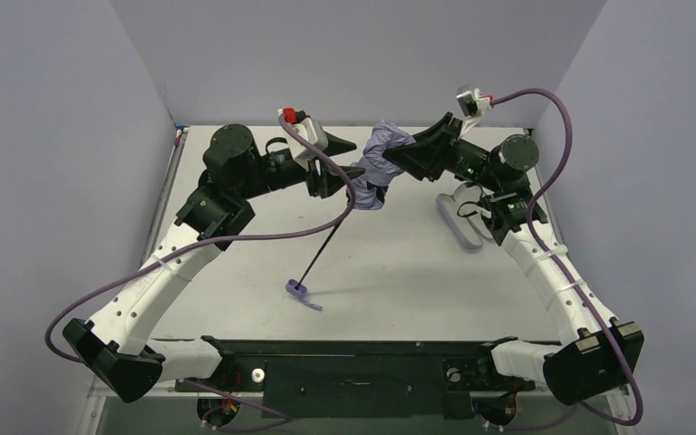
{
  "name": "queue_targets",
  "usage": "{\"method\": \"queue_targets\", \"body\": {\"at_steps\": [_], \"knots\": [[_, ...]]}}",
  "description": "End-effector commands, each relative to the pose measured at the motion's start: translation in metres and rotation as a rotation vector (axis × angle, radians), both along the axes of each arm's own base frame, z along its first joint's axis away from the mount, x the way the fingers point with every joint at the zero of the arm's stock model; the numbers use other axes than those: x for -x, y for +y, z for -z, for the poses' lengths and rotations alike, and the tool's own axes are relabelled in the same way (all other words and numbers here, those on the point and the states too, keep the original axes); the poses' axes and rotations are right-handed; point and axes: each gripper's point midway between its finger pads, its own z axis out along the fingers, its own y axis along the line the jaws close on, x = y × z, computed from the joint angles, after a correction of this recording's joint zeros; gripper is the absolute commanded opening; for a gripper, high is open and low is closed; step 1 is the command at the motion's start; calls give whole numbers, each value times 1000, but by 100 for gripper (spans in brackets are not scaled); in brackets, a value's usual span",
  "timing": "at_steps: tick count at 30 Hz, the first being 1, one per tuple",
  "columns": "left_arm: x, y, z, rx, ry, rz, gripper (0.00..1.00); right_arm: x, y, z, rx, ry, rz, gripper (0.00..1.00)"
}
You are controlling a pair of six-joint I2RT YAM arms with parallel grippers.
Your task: Open the umbrella
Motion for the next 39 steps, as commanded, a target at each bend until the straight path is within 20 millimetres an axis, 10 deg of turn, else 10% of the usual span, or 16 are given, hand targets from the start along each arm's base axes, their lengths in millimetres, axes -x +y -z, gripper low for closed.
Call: {"method": "queue_targets", "body": {"at_steps": [1, 17, 39], "knots": [[1, -1, -6, 17, -13, 1, 49, 15, -1, -41, -38, -159, 9, 0], [-8, -6, 35, -26, 121, -32, 46, 14, -1, -40, -23, -167, 31, 0], [-2, -31, 53, -133, -8, -84, 9, 4, -6, -28, 30, -146, 111, 0]]}}
